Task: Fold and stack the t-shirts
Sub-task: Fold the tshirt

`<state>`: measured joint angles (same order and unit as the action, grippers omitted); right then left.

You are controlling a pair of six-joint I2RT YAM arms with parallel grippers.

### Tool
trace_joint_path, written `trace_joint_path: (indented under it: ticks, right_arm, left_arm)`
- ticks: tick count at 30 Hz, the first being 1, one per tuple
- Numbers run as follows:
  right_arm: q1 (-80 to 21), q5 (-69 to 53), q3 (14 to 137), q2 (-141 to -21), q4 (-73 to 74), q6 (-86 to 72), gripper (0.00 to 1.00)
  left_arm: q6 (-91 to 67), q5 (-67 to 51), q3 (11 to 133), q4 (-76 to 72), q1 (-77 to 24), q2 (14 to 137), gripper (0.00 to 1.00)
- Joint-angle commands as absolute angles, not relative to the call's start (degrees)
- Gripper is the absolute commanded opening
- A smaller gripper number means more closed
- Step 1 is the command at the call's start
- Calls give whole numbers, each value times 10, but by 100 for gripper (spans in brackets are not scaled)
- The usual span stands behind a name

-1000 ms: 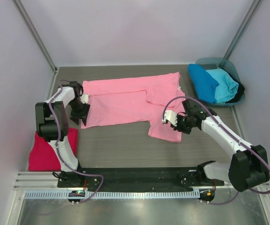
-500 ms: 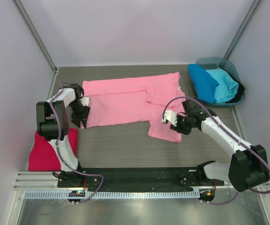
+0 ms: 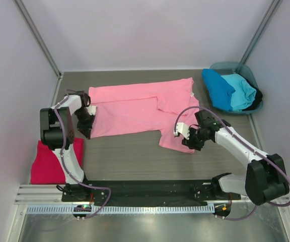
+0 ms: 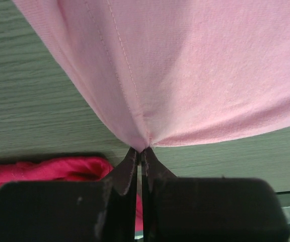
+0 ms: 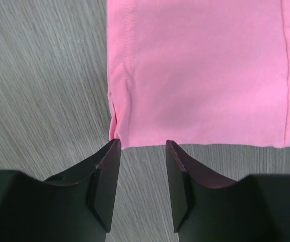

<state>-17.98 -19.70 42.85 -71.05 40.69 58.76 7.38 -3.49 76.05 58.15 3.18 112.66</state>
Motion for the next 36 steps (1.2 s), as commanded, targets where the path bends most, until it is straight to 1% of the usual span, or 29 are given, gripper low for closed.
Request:
trace_joint_path:
  ticks: [1,6,14,27,29,31,32,33,34,35,36]
  right_arm:
    - [-188,-224,427,-726,396,603,46]
    - [-189,-236,433,-747,421,620,46]
    - [-192,-216,415,-751,440,645,49]
    - [-194,-181,387,-779,370,635,49]
    - [-194,-176,383,-779,358,635,44]
    - [-194,-170,381,-779,347,628,31]
    - [-194,-167,385,-777,346,625,15]
    - [-194,-164,388,-774,345,621,9]
    - [-194,-161,392,-770,345,612,4]
    - [-193,-153,396,-761,346,609,1]
    - [-193,-150,408,-741,347,608,1]
  left_arm:
    - [69,-50,761,570,33,1133,0]
    - [69,-46,760,572,33,1129,0]
    - [68,-45,759,570,33,1128,0]
    - [66,-38,760,574,33,1120,0]
    - [66,-38,759,573,33,1118,0]
    - [66,-38,758,573,33,1117,0]
    - [66,-37,758,573,33,1116,0]
    - [67,-38,758,574,33,1116,0]
    - [69,-38,760,575,33,1115,0]
    - [70,-38,761,575,33,1113,0]
    - [72,-40,764,577,33,1111,0]
